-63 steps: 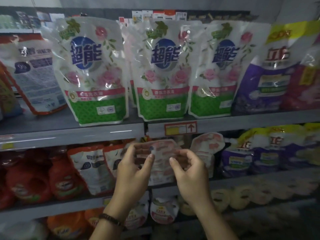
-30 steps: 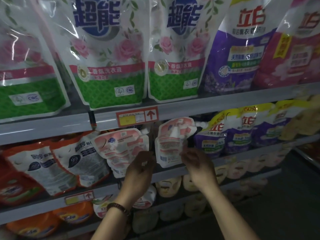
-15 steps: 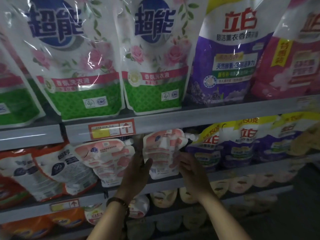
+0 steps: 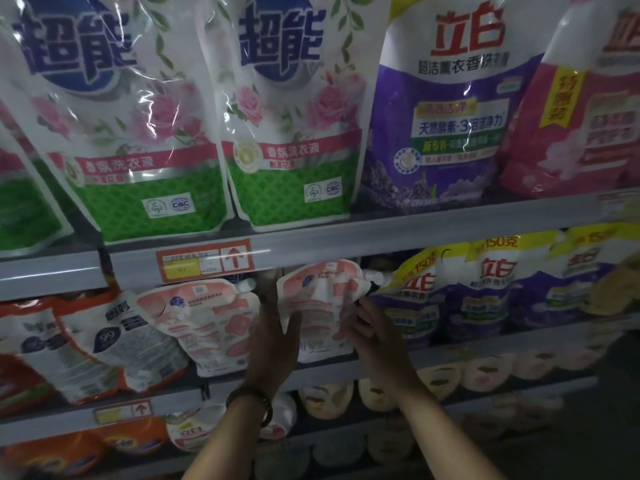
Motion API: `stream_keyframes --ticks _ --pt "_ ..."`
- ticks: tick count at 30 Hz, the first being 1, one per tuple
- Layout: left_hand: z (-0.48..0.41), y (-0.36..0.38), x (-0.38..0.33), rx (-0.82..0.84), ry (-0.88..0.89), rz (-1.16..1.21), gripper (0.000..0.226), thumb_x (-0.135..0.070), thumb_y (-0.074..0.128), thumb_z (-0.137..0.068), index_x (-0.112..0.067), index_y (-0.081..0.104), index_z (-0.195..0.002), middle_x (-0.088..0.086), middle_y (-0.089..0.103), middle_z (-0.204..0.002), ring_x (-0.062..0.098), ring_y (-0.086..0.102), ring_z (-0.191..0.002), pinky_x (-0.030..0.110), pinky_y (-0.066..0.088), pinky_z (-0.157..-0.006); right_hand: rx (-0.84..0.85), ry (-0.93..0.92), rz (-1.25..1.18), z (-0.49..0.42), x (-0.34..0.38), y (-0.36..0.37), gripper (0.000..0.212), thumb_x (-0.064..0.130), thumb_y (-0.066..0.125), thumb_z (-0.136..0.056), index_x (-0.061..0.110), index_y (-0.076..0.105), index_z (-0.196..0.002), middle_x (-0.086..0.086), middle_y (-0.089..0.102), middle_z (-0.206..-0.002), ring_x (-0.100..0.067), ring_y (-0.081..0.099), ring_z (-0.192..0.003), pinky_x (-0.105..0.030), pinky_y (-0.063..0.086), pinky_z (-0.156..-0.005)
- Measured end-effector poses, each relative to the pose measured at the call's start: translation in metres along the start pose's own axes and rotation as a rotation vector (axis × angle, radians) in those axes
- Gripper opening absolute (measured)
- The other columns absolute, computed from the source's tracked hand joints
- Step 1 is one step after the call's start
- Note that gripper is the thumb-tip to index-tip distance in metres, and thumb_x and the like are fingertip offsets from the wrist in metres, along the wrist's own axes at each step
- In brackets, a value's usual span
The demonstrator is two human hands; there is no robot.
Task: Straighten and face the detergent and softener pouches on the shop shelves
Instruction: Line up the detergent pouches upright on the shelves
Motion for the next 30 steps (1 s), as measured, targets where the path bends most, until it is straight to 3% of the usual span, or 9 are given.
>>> stream_keyframes --ticks 2,6,12,15,17,19,24,27,30 --pt "-0.001 -0.002 -0.001 -0.028 -0.012 0.015 0.04 -0.037 0.057 -0.107 -0.044 0.04 -0.142 -0.009 0.067 -0.13 0.016 0.074 -0.106 0.038 0.067 -0.084 -0.005 -0.011 0.01 -0.002 -0.001 0.003 0.032 0.038 0.068 -0.091 0.024 0.061 -0.118 -0.004 0.07 -0.107 -0.024 0.07 -0.104 -0.06 0.058 -0.092" --pt "0.003 -0.002 -0.006 -0.023 -0.031 0.048 0.028 -0.04 0.057 -0.108 -0.045 0.046 -0.134 -0.015 0.069 -0.115 0.015 0.076 -0.096 0.031 0.066 -0.078 0.014 0.015 -0.081 0.0 0.004 0.009 0.047 0.033 0.068 -0.095 0.036 0.055 -0.14 0.011 0.069 -0.125 -0.01 0.068 -0.119 -0.037 0.057 -0.095" --pt "0.01 -0.002 -0.014 0.012 -0.014 -0.011 0.025 -0.038 0.047 -0.111 -0.032 0.055 -0.133 -0.015 0.07 -0.09 -0.009 0.071 -0.081 0.012 0.056 -0.06 0.071 -0.015 -0.106 0.012 0.019 0.018 0.053 0.016 0.064 -0.105 0.038 0.048 -0.152 0.034 0.07 -0.122 0.012 0.064 -0.117 -0.011 0.054 -0.092" --pt "0.01 -0.009 -0.009 -0.011 -0.034 -0.038 0.019 -0.042 0.045 -0.11 -0.032 0.06 -0.119 -0.003 0.076 -0.096 0.005 0.075 -0.082 0.025 0.062 -0.066 0.077 -0.028 -0.107 0.014 0.027 0.02 0.049 0.019 0.065 -0.105 0.033 0.053 -0.15 0.025 0.071 -0.128 0.006 0.066 -0.12 -0.023 0.055 -0.101" --pt "0.009 -0.013 -0.004 -0.023 -0.008 -0.089 0.05 -0.059 0.039 -0.103 -0.022 0.066 -0.121 0.005 0.078 -0.102 0.02 0.076 -0.091 0.042 0.065 -0.077 0.08 -0.022 -0.122 0.015 0.029 0.02 0.049 0.021 0.066 -0.104 0.033 0.054 -0.149 0.022 0.071 -0.13 0.003 0.066 -0.123 -0.029 0.053 -0.105" --pt "0.012 -0.012 -0.001 -0.023 0.035 -0.082 0.069 -0.067 0.034 -0.099 -0.017 0.064 -0.136 0.005 0.079 -0.11 0.021 0.077 -0.095 0.045 0.066 -0.079 0.079 -0.022 -0.124 0.015 0.031 0.021 0.047 0.024 0.068 -0.103 0.036 0.056 -0.146 0.019 0.071 -0.133 0.0 0.065 -0.126 -0.036 0.051 -0.11" --pt "0.018 -0.016 -0.021 -0.057 0.143 -0.119 0.043 -0.045 0.045 -0.106 -0.022 0.068 -0.133 0.004 0.08 -0.109 0.017 0.077 -0.093 0.041 0.066 -0.075 0.101 -0.046 -0.124 0.014 0.036 0.028 0.058 0.043 0.072 -0.093 0.038 0.054 -0.149 0.017 0.069 -0.137 -0.004 0.063 -0.13 -0.047 0.049 -0.115" --pt "0.019 -0.021 -0.025 -0.068 0.107 -0.078 0.019 -0.02 0.061 -0.108 -0.032 0.07 -0.119 -0.007 0.078 -0.097 -0.002 0.073 -0.079 0.02 0.059 -0.066 0.12 -0.062 -0.114 0.014 0.038 0.032 0.063 0.045 0.072 -0.092 0.039 0.052 -0.151 0.018 0.068 -0.139 -0.003 0.062 -0.131 -0.047 0.048 -0.116" --pt "0.02 -0.021 -0.023 -0.048 0.094 -0.096 0.013 -0.019 0.061 -0.107 -0.027 0.072 -0.109 -0.006 0.076 -0.09 0.009 0.075 -0.077 0.034 0.063 -0.064 0.133 -0.073 -0.114 0.013 0.042 0.034 0.062 0.045 0.074 -0.09 0.04 0.054 -0.148 0.02 0.069 -0.136 -0.001 0.063 -0.128 -0.045 0.049 -0.114"
Point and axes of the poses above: each hand's wrist, its own z-axis away from the middle knuckle, its own y-axis out of the palm, x = y × z, the point moved 8 cm from there along -z, towards the middle knuckle
